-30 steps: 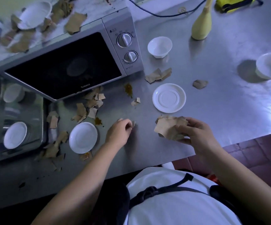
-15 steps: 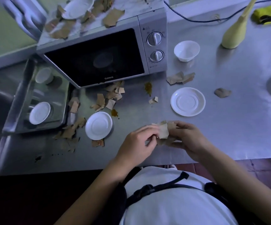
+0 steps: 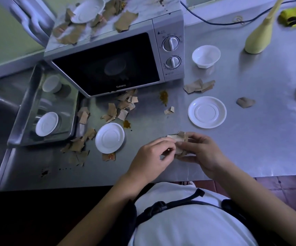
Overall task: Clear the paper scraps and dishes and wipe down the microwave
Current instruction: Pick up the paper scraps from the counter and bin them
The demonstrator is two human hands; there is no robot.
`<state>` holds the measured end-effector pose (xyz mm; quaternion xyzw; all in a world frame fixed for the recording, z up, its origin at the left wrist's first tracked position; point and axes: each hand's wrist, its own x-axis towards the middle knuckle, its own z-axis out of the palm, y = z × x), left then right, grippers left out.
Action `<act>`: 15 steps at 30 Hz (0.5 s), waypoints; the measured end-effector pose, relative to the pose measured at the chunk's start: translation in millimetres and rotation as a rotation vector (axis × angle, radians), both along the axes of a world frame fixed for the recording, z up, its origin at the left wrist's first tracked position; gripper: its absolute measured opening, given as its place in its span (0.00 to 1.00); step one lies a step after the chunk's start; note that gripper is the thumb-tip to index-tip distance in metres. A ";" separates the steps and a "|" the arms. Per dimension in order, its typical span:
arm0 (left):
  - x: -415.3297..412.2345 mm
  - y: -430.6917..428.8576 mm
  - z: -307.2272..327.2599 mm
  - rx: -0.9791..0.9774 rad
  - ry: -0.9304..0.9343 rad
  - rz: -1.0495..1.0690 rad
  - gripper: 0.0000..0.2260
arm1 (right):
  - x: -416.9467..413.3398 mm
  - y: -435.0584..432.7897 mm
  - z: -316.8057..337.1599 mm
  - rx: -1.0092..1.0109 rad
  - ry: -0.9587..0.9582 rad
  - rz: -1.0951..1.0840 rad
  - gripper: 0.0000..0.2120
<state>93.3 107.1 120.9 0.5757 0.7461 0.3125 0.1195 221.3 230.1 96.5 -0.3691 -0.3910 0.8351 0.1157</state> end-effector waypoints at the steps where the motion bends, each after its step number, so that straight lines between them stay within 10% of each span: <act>1: 0.5 0.8 -0.7 0.009 -0.016 0.014 0.03 | -1.2 -1.2 0.2 0.019 -0.009 -0.024 0.08; 8: -1.9 8.4 -5.5 -0.046 -0.364 0.307 0.24 | -14.3 -11.5 0.7 0.217 0.006 -0.106 0.13; 15: -8.8 4.6 -10.4 -0.063 -0.587 0.479 0.15 | -19.4 -9.5 -9.1 0.319 -0.059 -0.139 0.24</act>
